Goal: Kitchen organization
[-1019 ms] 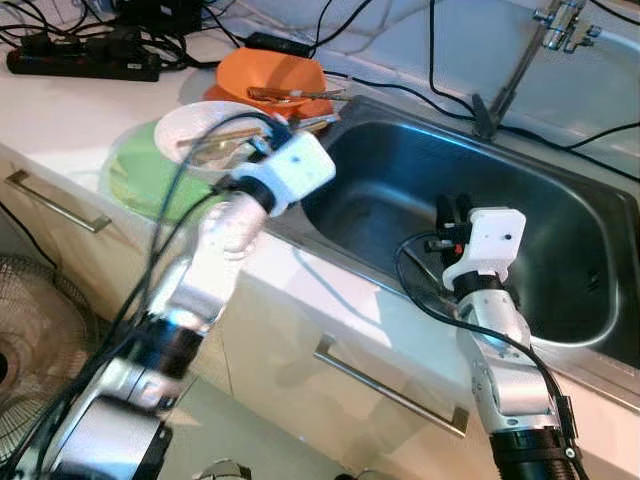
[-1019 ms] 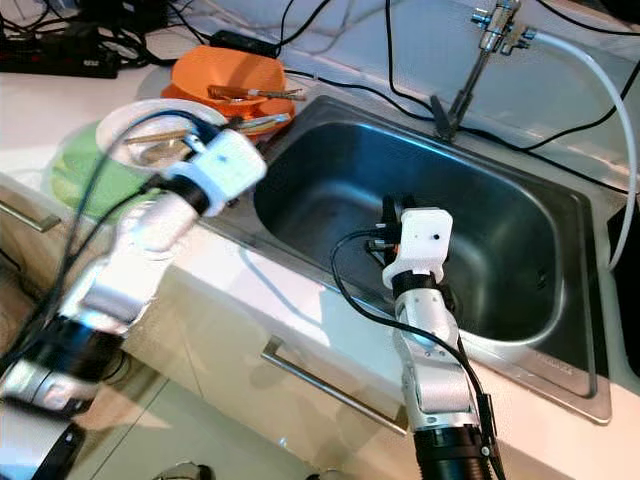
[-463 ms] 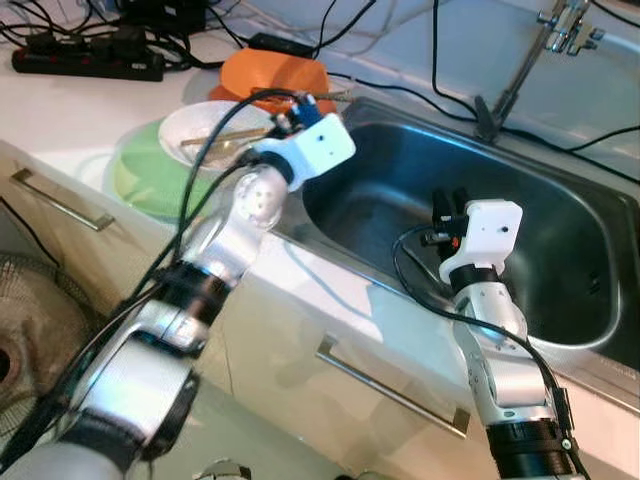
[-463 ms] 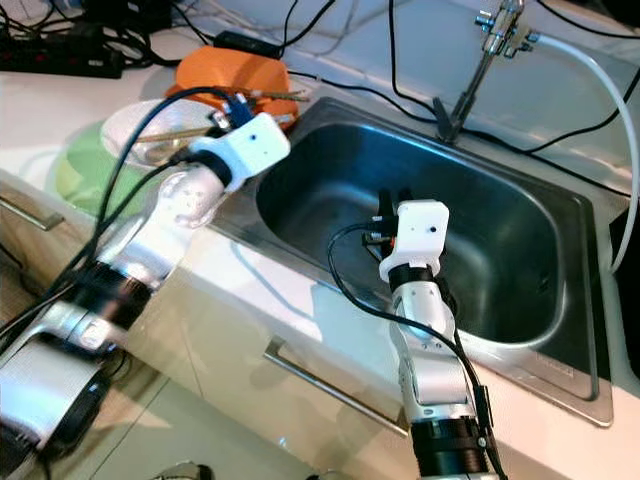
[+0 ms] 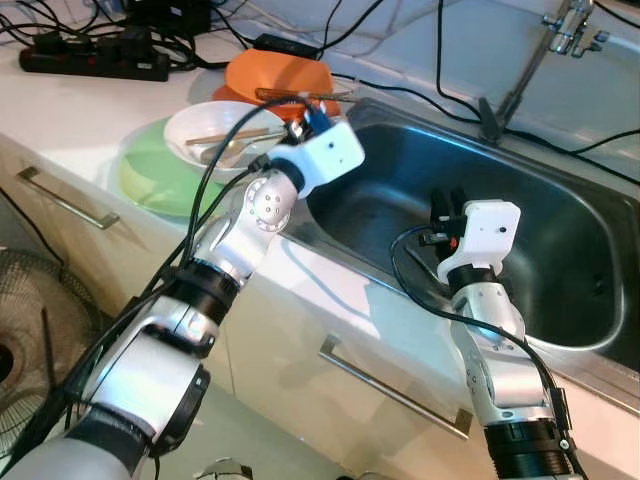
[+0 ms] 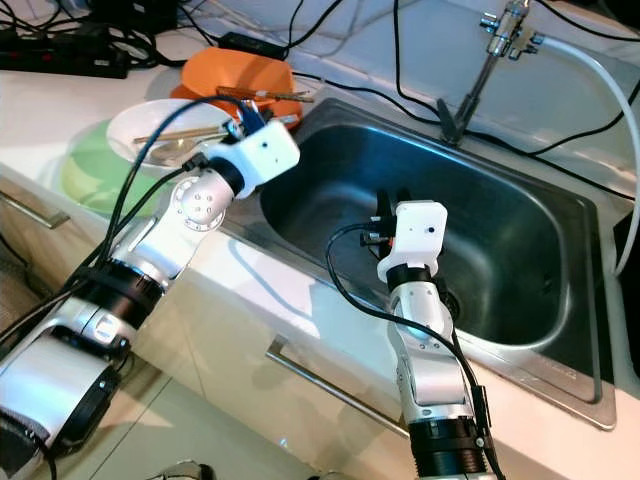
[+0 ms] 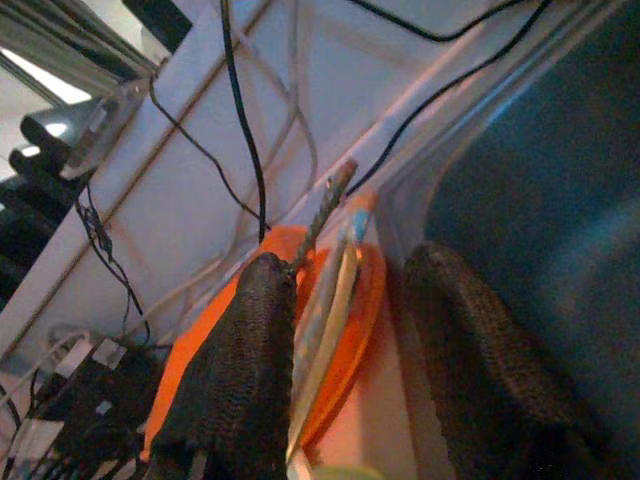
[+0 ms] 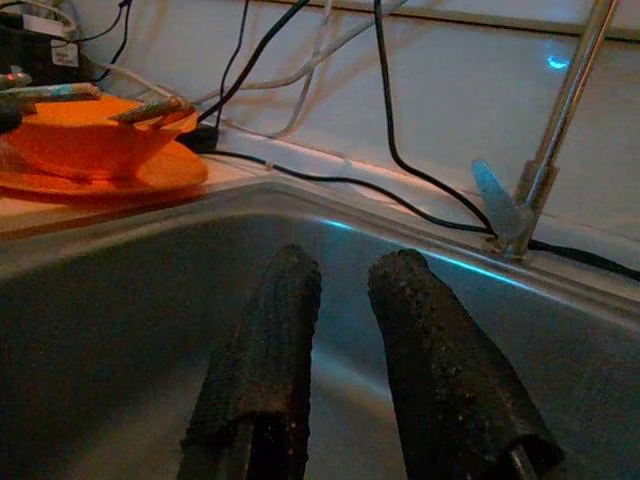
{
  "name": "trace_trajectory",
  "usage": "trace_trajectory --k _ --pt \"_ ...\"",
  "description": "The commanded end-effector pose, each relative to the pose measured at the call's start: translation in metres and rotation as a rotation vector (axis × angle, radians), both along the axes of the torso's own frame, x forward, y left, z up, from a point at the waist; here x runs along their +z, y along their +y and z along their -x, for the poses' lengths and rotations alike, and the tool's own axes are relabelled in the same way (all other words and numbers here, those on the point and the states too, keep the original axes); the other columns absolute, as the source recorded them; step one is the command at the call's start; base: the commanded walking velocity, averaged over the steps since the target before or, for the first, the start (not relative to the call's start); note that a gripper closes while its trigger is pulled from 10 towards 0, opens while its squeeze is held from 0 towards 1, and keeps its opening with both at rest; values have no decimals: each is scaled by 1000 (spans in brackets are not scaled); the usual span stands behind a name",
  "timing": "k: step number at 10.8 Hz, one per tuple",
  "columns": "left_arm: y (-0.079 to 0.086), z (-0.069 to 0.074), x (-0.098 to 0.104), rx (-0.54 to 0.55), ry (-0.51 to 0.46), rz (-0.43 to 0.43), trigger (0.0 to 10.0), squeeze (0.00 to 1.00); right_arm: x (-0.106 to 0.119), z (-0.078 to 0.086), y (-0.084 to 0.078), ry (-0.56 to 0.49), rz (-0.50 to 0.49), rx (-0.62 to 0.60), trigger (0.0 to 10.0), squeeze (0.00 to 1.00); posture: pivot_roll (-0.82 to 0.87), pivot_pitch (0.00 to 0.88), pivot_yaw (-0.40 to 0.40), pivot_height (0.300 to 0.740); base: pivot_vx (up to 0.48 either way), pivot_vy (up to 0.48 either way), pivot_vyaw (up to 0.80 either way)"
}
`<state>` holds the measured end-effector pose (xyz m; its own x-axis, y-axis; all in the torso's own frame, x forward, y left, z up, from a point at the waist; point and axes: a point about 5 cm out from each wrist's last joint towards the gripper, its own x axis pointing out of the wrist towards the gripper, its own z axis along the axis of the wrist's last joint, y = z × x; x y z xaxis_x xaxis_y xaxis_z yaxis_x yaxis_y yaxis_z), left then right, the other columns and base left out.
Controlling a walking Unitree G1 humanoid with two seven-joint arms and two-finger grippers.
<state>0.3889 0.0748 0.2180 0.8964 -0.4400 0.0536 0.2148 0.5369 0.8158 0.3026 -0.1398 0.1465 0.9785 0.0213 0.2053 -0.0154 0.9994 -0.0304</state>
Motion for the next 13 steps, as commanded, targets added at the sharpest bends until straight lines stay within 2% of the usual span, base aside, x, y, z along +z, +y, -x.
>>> trace_trajectory --k 1,6,13 --pt "-9 -3 3 -6 -16 -22 10000 0 -5 1 -3 24 2 -11 10000 0 -66 10 -118 740 0 0 0" --pt "-11 -13 10 31 -48 -40 10000 0 -5 0 -4 23 2 -19 10000 0 -73 11 -114 740 0 0 0" --pt "-11 -19 10 52 -24 -56 10000 0 -10 6 -3 40 -2 -27 10000 0 -90 63 -105 740 0 0 0"
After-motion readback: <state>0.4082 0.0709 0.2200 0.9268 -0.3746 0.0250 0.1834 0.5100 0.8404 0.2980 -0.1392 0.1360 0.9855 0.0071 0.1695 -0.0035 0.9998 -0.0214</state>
